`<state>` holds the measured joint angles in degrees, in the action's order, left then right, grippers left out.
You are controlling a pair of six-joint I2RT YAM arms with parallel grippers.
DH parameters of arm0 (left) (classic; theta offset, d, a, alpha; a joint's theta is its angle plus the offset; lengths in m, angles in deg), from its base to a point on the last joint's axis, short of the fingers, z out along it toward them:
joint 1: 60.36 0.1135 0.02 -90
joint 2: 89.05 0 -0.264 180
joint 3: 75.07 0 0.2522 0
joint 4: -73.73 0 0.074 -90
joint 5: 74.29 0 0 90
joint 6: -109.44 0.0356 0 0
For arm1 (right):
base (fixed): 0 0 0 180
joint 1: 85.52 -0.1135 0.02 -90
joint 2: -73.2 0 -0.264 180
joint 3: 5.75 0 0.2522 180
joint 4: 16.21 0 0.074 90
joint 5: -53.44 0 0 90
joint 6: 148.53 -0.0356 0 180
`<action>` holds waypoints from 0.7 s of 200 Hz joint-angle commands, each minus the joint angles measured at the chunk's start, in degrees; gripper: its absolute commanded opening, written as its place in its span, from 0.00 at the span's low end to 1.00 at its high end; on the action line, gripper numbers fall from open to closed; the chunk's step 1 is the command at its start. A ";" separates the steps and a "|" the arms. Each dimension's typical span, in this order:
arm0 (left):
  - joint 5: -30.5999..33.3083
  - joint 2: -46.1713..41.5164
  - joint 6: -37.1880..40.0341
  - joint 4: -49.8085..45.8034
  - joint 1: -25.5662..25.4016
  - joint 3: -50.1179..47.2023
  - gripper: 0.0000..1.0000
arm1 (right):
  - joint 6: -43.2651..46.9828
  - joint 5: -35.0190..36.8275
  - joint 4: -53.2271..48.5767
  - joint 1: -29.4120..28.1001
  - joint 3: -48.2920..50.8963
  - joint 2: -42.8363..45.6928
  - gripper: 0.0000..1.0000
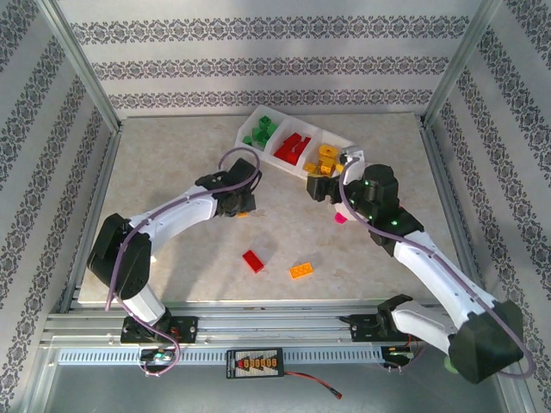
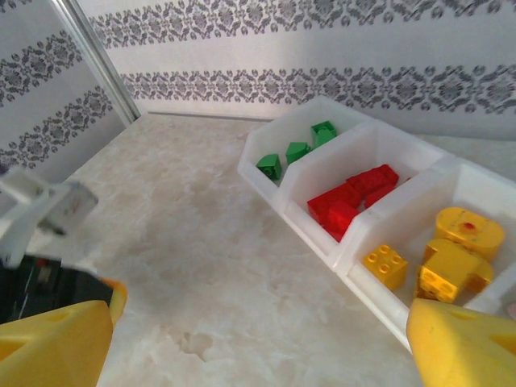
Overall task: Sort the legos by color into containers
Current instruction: Pick up the lego from the center of the table, then place the lego in the container.
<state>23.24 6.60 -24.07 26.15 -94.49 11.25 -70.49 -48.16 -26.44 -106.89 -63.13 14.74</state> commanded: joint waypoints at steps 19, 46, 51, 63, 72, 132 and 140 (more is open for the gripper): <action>-5.21 9.52 4.80 2.63 -0.68 13.91 0.22 | 2.70 2.25 -7.42 1.78 1.77 6.12 0.94; -9.14 16.06 5.30 7.32 -1.02 22.95 0.22 | 2.87 3.35 -9.65 2.19 2.38 9.04 0.94; -9.44 17.02 5.28 8.78 -1.17 24.16 0.22 | 2.85 3.48 -10.03 2.28 2.46 9.35 0.94; -9.82 19.22 5.67 12.21 -1.55 26.76 0.21 | 2.75 3.86 -10.75 2.38 2.48 9.98 0.94; -9.73 20.93 6.05 14.14 -1.90 28.75 0.21 | 2.77 4.11 -11.20 2.57 2.48 10.28 0.94; -11.36 32.04 6.07 22.51 -2.56 40.92 0.19 | 2.71 3.79 -12.35 3.08 1.26 9.71 0.94; -11.49 33.40 6.11 23.00 -2.59 42.52 0.19 | 2.55 3.74 -12.36 3.06 1.17 9.68 0.94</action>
<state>12.68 36.42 -19.24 43.74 -96.57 49.26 -68.57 -44.96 -38.41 -104.35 -61.23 24.45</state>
